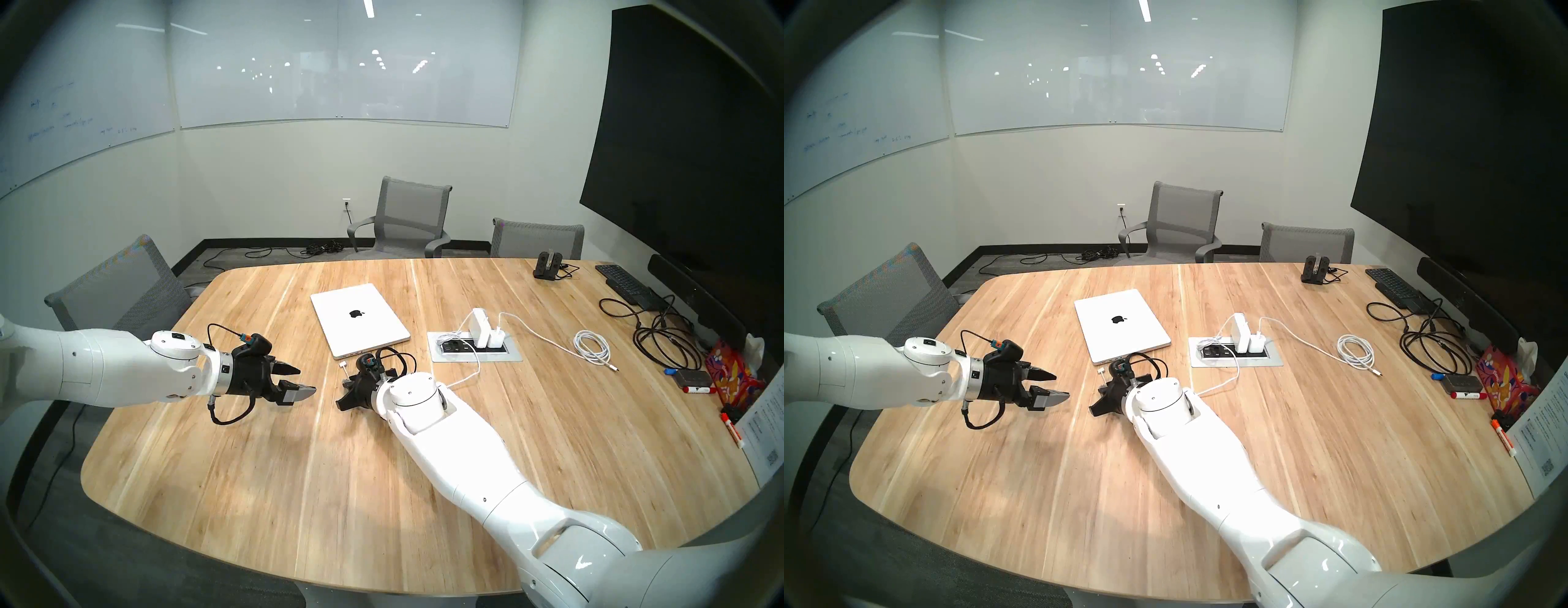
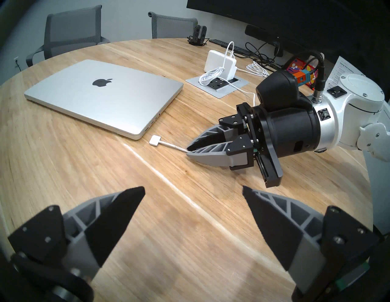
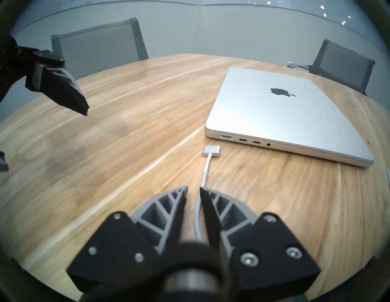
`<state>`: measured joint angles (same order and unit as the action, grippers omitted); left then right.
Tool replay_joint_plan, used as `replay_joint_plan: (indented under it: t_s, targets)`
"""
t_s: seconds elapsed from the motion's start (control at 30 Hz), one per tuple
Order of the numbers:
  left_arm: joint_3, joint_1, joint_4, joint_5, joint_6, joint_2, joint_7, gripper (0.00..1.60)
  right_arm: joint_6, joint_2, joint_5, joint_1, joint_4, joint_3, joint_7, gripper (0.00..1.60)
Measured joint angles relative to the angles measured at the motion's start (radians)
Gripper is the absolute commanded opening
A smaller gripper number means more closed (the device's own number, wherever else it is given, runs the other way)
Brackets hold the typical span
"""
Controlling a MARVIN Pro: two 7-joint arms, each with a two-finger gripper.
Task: Plug the charging cable into the port of a MacBook
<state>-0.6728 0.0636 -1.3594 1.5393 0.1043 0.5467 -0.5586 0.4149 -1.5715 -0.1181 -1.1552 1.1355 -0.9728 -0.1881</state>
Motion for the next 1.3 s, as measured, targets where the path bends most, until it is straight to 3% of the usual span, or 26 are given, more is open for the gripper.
replay_joint_plan:
  t_s: [0.17, 0.43, 0.47, 0.57, 0.63, 0.67, 0.9, 0.97, 1.0, 1.3]
  targets:
    - [0.000, 0.000, 0.000, 0.000, 0.000, 0.000, 0.000, 1.60, 0.008, 0.004, -0.002, -0.005, 0.009, -0.003, 0.000, 0.36]
    - [0.000, 0.000, 0.000, 0.000, 0.000, 0.000, 0.000, 1.60, 0.013, 0.005, -0.003, -0.010, 0.015, -0.007, 0.005, 0.43]
    - [0.000, 0.000, 0.000, 0.000, 0.000, 0.000, 0.000, 1.60, 0.013, 0.005, -0.003, -0.010, 0.015, -0.007, 0.006, 0.46]
    - [0.000, 0.000, 0.000, 0.000, 0.000, 0.000, 0.000, 1.60, 0.015, 0.005, 0.000, -0.013, 0.019, -0.005, 0.012, 1.05]
    - [0.000, 0.000, 0.000, 0.000, 0.000, 0.000, 0.000, 1.60, 0.016, 0.005, 0.001, -0.013, 0.021, -0.004, 0.014, 1.09]
    - [0.000, 0.000, 0.000, 0.000, 0.000, 0.000, 0.000, 1.60, 0.018, 0.005, 0.003, -0.015, 0.023, -0.003, 0.017, 1.23]
    - [0.000, 0.000, 0.000, 0.000, 0.000, 0.000, 0.000, 1.60, 0.051, 0.005, 0.018, -0.018, 0.035, 0.005, 0.034, 1.36]
    - [0.000, 0.000, 0.000, 0.000, 0.000, 0.000, 0.000, 1.60, 0.059, 0.005, 0.020, -0.018, 0.038, 0.005, 0.037, 1.44]
    - [0.000, 0.000, 0.000, 0.000, 0.000, 0.000, 0.000, 1.60, 0.061, 0.005, 0.021, -0.018, 0.039, 0.005, 0.037, 1.60]
    - [0.000, 0.000, 0.000, 0.000, 0.000, 0.000, 0.000, 1.60, 0.067, 0.004, 0.021, -0.013, 0.034, 0.000, 0.037, 1.60]
